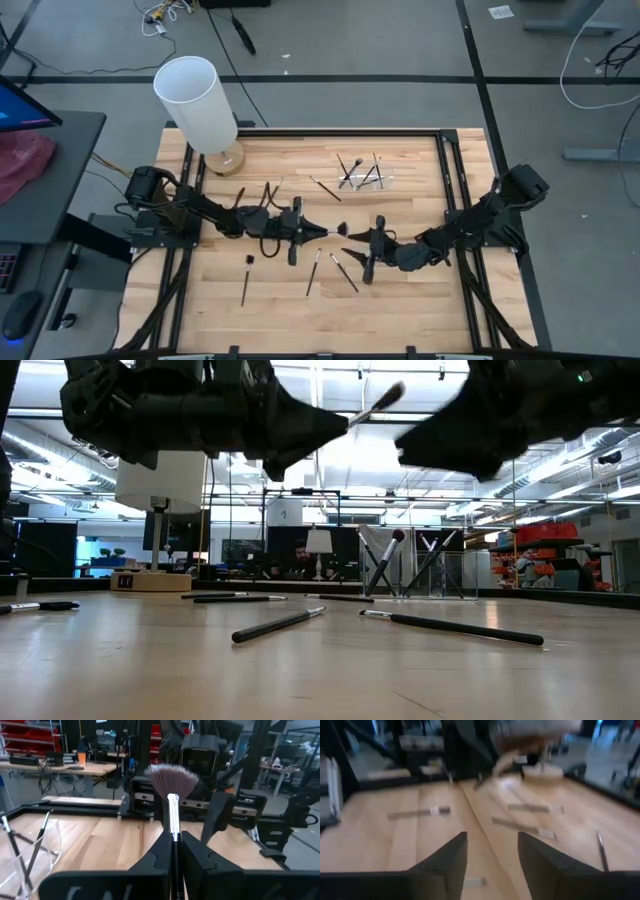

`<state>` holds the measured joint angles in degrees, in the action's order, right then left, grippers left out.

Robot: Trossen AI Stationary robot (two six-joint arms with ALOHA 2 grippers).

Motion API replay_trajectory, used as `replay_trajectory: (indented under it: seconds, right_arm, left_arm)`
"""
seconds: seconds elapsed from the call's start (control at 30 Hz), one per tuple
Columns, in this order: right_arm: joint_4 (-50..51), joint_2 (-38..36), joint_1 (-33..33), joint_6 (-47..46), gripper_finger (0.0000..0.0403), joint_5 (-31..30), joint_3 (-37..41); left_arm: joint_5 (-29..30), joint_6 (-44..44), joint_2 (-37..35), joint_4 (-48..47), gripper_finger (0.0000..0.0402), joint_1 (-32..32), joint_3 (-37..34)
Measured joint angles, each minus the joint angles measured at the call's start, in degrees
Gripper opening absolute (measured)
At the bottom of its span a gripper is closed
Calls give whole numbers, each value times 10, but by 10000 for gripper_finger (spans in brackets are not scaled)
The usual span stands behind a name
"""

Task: Put items in baskets/containers
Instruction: Put the black highlighter brush into the transparent organizer

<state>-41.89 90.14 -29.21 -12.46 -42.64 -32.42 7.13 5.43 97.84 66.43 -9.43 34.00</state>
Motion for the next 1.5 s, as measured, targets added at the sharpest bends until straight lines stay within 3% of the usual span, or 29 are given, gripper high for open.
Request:
replay_trajectory:
  seconds: [0.23,0.5,0.8,1.0,1.23,1.33,1.5]
  right_arm:
    - [-223,42,0,121,202,8,0]
    - [-303,45,3,165,163,66,0]
    - [-301,45,26,164,118,136,-11]
    - [-282,45,32,163,84,140,-17]
    - [-273,44,32,164,16,136,-17]
    - [-263,43,27,164,16,117,-18]
    - [-151,-21,-1,173,18,18,-18]
  left_arm:
    - [0,-37,0,-7,23,-23,36]
    - [0,-47,0,-7,24,-33,47]
    - [-4,-47,0,-4,24,-34,48]
    - [-3,-47,0,-8,27,-34,48]
    - [-1,-46,0,-9,35,-34,47]
    - [7,-46,1,-15,57,-34,47]
    - [32,-46,1,-50,110,-28,48]
